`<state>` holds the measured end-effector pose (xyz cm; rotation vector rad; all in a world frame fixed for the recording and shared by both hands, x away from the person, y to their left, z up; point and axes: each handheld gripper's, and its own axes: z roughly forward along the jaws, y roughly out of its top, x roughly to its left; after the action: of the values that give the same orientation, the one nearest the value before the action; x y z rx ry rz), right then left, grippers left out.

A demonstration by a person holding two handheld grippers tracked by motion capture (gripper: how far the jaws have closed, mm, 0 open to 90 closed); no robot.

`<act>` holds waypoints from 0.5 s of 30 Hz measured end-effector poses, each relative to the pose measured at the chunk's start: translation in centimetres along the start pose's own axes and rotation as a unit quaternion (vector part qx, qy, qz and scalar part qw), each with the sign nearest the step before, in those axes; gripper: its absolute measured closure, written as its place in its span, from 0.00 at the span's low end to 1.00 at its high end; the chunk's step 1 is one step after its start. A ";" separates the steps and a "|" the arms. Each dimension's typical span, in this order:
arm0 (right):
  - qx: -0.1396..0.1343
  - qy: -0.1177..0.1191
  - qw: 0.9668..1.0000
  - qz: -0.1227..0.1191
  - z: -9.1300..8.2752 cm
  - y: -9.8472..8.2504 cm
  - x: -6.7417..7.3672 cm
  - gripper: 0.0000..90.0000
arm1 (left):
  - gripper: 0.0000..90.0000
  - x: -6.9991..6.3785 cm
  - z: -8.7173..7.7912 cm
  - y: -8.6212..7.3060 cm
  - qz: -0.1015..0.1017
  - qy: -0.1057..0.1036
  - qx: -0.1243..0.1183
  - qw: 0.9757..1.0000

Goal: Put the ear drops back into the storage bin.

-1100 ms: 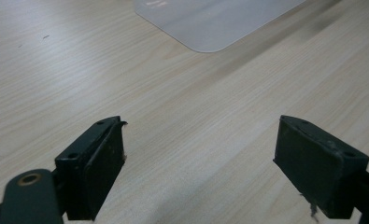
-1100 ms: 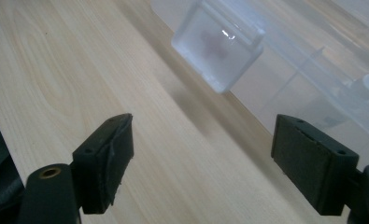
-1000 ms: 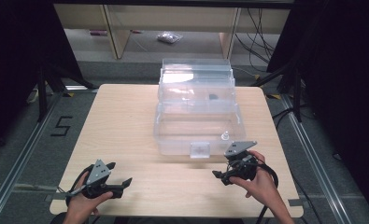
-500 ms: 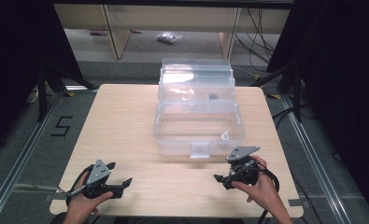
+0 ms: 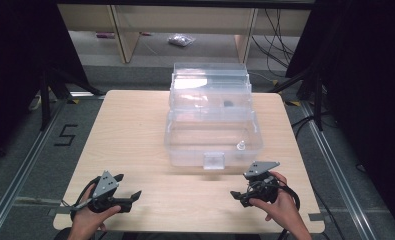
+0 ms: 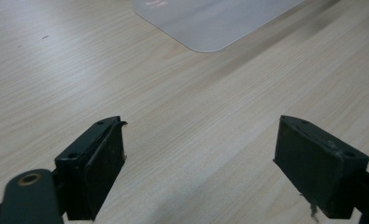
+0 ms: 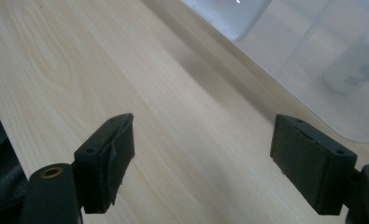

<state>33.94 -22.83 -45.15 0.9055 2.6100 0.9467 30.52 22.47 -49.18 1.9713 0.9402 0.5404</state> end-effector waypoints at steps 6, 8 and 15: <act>0.000 -0.004 1.000 0.013 0.2 -0.8 0.1 0.25 | 0.17 0.0 0.0 0.0 0.000 -0.001 -0.002 1.000; 0.006 -0.002 1.000 0.013 0.2 -1.0 0.0 0.25 | 0.17 0.0 0.0 0.0 0.000 0.000 -0.002 1.000; 0.012 -0.004 1.000 0.021 0.4 -2.0 0.0 0.25 | 0.17 0.0 0.0 0.0 0.000 0.000 -0.002 1.000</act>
<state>33.15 -23.82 -46.73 0.9727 2.6099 0.9228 30.53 22.45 -49.20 1.9675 0.9384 0.5407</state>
